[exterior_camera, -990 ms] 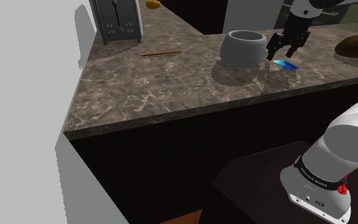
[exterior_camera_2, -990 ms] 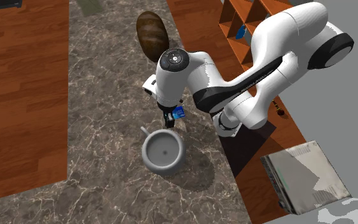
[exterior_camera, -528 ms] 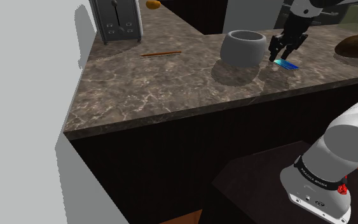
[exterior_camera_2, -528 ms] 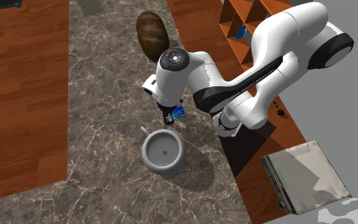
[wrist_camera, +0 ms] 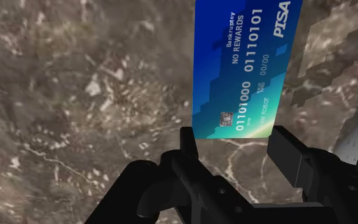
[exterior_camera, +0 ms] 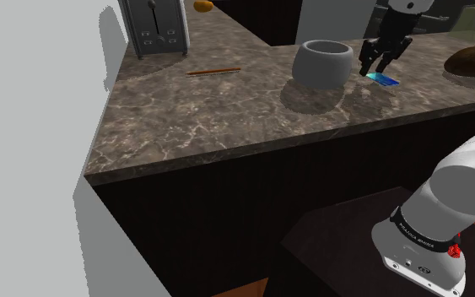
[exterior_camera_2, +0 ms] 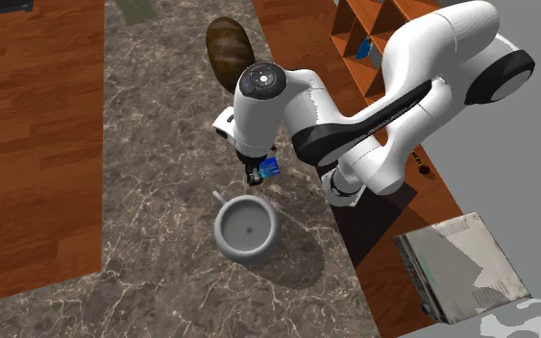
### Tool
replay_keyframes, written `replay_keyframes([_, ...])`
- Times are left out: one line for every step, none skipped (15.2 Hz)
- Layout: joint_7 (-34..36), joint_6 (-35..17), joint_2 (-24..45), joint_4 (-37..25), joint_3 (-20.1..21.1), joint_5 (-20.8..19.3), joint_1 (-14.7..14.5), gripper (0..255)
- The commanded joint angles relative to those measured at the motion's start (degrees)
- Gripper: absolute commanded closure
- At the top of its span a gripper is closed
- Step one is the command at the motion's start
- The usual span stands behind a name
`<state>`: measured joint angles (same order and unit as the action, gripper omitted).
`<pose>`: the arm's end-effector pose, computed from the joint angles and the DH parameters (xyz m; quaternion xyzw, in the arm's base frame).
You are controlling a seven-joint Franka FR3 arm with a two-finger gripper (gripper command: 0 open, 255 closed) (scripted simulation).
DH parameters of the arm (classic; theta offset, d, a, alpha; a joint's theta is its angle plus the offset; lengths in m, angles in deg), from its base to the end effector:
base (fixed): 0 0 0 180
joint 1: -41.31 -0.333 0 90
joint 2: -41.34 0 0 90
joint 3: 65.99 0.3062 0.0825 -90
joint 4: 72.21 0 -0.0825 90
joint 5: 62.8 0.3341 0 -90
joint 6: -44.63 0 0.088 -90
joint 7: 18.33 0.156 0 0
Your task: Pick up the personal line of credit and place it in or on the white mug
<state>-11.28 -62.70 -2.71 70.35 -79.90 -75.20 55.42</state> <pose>0.2541 -0.1734 0.4935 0.9653 -0.2502 0.0669 0.0319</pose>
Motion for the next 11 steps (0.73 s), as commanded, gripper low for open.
replay_keyframes([-0.12,1.60,-0.06,-1.53,0.22,0.21,-0.08,255])
replay_keyframes([-0.17,2.34,0.02,-2.34,0.33,0.33,-0.13,255])
replay_keyframes([-0.23,3.07,0.11,-3.16,0.43,0.44,-0.18,255])
replay_keyframes([-0.28,3.79,0.21,-3.98,0.53,0.54,-0.23,255])
replay_keyframes([-0.33,4.51,0.32,-4.82,0.62,0.65,-0.29,255])
replay_keyframes([-0.39,5.23,0.45,-5.66,0.72,0.76,-0.34,255])
replay_keyframes([-0.44,5.94,0.59,-6.52,0.81,0.86,-0.39,255])
replay_keyframes([-0.50,6.65,0.73,-7.38,0.90,0.96,-0.44,255])
replay_keyframes([-0.56,7.36,0.90,-8.25,0.99,1.06,-0.49,255])
replay_keyframes([-0.61,8.07,1.07,-9.12,1.07,1.15,-0.54,255])
replay_keyframes([-0.67,8.77,1.25,-10.01,1.15,1.25,-0.59,255])
